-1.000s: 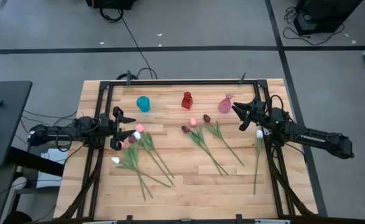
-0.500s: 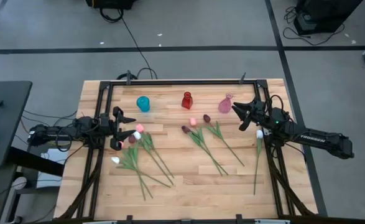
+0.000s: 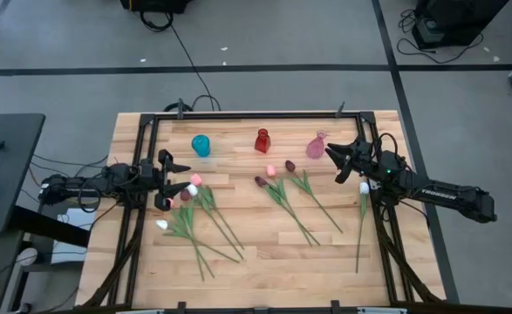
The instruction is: Sort flowers into vase by color
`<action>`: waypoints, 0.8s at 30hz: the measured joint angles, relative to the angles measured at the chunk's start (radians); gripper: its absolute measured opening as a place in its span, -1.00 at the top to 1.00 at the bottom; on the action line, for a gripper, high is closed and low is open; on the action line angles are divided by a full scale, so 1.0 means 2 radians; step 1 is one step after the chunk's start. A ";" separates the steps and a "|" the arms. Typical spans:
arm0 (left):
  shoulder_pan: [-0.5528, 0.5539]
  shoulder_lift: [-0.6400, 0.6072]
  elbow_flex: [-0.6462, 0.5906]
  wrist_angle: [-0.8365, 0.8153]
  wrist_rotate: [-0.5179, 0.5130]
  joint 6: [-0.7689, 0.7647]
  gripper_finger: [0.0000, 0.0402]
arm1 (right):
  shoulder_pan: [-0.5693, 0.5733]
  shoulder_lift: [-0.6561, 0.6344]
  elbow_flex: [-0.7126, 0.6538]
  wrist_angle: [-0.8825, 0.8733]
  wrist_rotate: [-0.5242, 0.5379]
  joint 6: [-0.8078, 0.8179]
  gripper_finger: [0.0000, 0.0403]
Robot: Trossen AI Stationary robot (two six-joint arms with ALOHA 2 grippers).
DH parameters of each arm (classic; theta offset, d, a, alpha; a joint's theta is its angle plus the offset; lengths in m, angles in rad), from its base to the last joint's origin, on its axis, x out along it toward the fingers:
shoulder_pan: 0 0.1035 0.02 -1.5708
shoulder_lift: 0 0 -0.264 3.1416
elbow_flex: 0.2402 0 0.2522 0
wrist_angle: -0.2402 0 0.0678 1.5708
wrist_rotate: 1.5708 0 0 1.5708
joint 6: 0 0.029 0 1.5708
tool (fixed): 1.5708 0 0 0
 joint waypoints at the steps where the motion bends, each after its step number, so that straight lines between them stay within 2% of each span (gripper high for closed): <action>1: 0.000 0.000 0.000 0.000 0.000 0.000 -0.21 | 0.000 0.000 0.000 0.000 0.000 0.000 0.42; 11: 0.000 0.000 0.000 0.000 0.000 0.000 -0.21 | 0.000 0.000 0.000 0.000 0.000 0.000 0.42; 17: 0.000 0.000 0.000 0.008 0.000 -0.053 -0.21 | 0.000 0.000 0.000 0.001 0.000 0.000 0.42; 24: 0.000 0.000 0.000 0.070 -0.013 -0.006 -0.21 | 0.000 0.000 0.000 0.062 0.000 0.014 0.42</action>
